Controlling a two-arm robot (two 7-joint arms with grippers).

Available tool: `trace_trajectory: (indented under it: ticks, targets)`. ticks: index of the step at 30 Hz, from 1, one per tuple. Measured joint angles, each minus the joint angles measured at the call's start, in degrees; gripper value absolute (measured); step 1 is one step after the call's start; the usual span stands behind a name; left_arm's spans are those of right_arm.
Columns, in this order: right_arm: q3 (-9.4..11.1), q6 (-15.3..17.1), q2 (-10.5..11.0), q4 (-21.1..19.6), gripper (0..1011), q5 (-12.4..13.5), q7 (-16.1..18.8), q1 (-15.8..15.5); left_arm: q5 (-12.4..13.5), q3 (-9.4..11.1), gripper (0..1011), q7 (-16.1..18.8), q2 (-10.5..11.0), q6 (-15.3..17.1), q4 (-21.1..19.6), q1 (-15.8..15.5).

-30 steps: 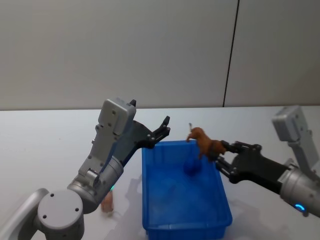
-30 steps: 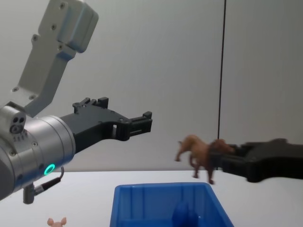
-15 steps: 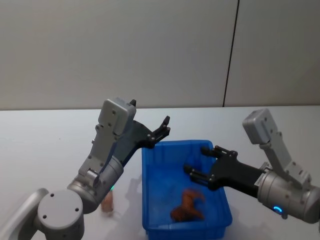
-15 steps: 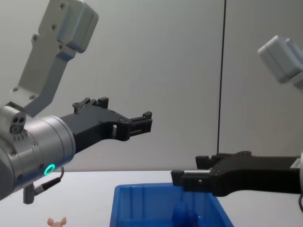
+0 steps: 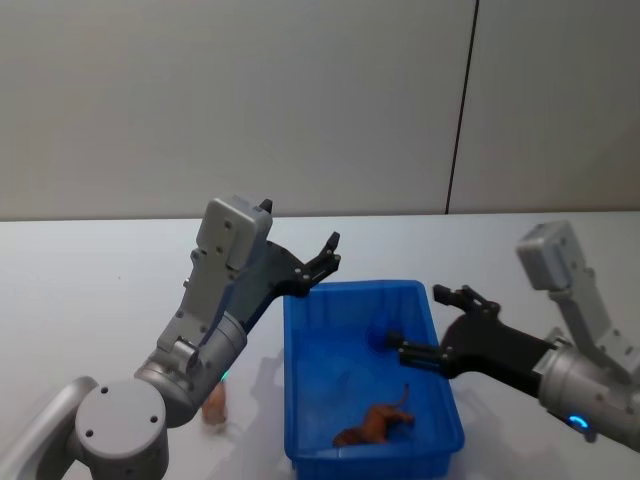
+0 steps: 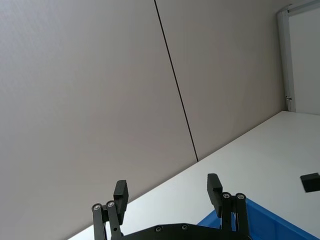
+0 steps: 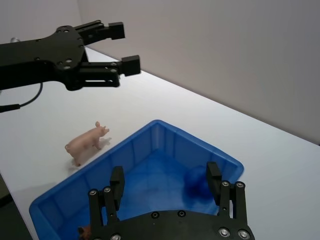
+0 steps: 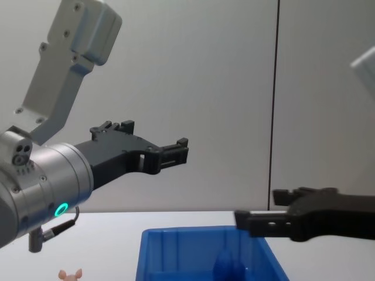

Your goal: Pick up the two dolls from the table and place them into the box.

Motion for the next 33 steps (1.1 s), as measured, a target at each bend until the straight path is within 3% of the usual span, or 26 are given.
trace_trajectory:
  ticks: [10, 20, 33]
  targets:
    - [2.4, -1.6, 4.1, -1.2, 1001, 3.5, -1.9, -3.2, 0.0, 0.0, 1001, 0.0, 0.0, 0.0, 0.0, 0.0]
    - [3.7, -2.4, 6.2, -1.8, 1001, 5.3, -3.0, -5.0, 0.0, -0.1, 1001, 0.1, 0.4, 0.6, -0.5, 0.5]
    - [4.4, -2.8, 7.5, -2.2, 1001, 6.4, -3.6, -6.0, -2.3, -1.0, 1000, 3.7, 4.7, 7.1, -6.2, 5.5]
